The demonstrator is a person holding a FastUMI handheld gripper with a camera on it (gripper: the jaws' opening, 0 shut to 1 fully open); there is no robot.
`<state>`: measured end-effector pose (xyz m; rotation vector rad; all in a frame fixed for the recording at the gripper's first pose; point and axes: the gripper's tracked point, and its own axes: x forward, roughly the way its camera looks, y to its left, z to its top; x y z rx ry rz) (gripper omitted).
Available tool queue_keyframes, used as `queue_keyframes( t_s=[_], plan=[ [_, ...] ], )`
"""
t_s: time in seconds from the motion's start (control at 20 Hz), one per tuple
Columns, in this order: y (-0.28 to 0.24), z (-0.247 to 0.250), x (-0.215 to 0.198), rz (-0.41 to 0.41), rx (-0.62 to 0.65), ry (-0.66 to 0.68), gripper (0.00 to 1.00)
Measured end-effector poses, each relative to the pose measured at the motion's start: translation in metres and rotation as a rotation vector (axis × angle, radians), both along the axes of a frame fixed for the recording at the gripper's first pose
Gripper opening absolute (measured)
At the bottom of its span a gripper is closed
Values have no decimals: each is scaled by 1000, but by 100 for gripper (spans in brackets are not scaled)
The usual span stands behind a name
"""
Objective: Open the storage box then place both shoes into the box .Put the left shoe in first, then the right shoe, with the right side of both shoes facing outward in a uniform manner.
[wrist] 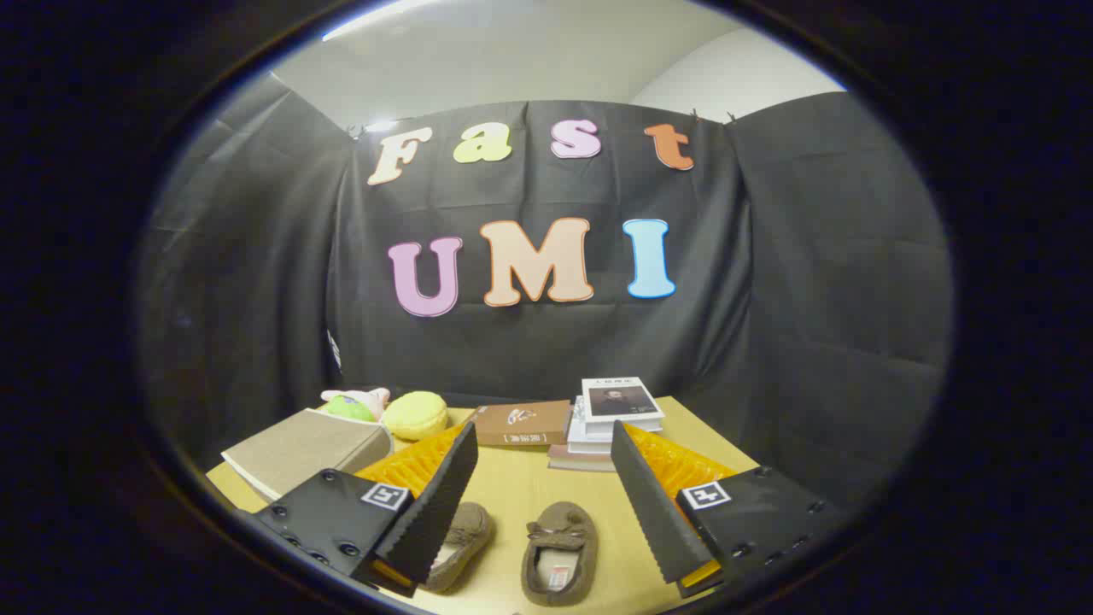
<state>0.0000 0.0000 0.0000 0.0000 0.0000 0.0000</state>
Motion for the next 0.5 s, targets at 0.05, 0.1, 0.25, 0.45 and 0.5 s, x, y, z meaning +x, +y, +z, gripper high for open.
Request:
queue_keyframes(
  t_s=[0.05, 0.1, 0.25, 0.45, 0.5],
  plan=[
    [2, -1, -1, 1, -9, 3, 100],
    [5, 0, -2, 3, -21, 2, 100],
    [19, -1, -2, 26, -24, 7, 100],
    [34, -3, 0, 54, -6, 9, 100],
    [37, -3, 0, 58, 3, 7, 100]
  ],
)
